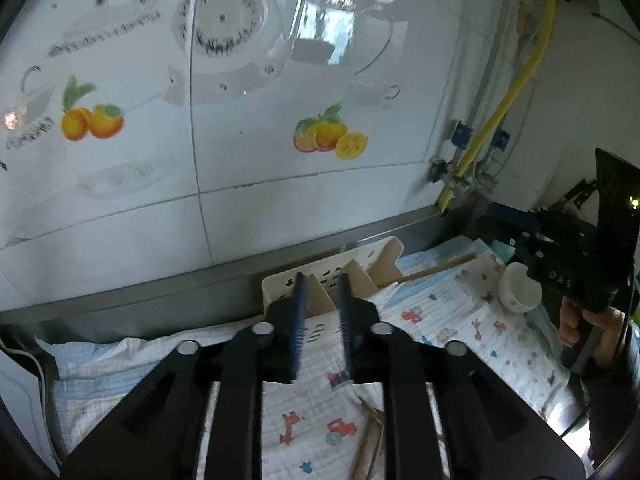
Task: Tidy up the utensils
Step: 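Open both tools and withdraw them from the holder back over the chopsticks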
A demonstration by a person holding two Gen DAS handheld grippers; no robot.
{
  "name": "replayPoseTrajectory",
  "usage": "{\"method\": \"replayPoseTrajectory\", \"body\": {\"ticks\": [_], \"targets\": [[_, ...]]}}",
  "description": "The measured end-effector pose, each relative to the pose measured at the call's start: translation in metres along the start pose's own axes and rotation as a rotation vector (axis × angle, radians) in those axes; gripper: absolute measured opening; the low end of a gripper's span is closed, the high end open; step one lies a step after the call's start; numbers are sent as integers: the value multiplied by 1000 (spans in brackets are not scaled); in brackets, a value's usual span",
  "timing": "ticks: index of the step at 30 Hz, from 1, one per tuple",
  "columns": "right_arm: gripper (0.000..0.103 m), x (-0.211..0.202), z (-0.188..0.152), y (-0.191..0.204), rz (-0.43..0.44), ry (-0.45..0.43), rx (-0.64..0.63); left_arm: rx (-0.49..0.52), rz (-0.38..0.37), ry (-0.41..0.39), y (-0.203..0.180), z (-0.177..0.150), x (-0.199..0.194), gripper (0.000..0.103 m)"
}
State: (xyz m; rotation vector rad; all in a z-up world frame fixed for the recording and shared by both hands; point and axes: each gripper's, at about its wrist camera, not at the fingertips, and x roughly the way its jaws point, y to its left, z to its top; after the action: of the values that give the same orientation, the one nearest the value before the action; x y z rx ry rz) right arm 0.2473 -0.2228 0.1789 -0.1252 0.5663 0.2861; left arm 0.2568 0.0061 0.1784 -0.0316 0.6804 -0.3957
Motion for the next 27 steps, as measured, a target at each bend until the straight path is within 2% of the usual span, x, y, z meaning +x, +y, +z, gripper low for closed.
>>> {"method": "replayPoseTrajectory", "body": {"ticks": [1, 7, 17, 21, 27], "targets": [[36, -7, -3, 0, 5, -10, 3, 2, 2, -9, -1, -2, -5, 25], [37, -43, -26, 6, 49, -39, 7, 5, 1, -52, -11, -27, -40, 25], [43, -104, -87, 19, 102, -87, -18, -3, 17, -32, -20, -127, -75, 25], [43, -113, -123, 21, 125, -66, -1, -33, 29, -11, -20, -168, -77, 25], [43, -106, -182, 29, 91, 7, 5, -56, 47, -5, -24, -220, -82, 25]]}}
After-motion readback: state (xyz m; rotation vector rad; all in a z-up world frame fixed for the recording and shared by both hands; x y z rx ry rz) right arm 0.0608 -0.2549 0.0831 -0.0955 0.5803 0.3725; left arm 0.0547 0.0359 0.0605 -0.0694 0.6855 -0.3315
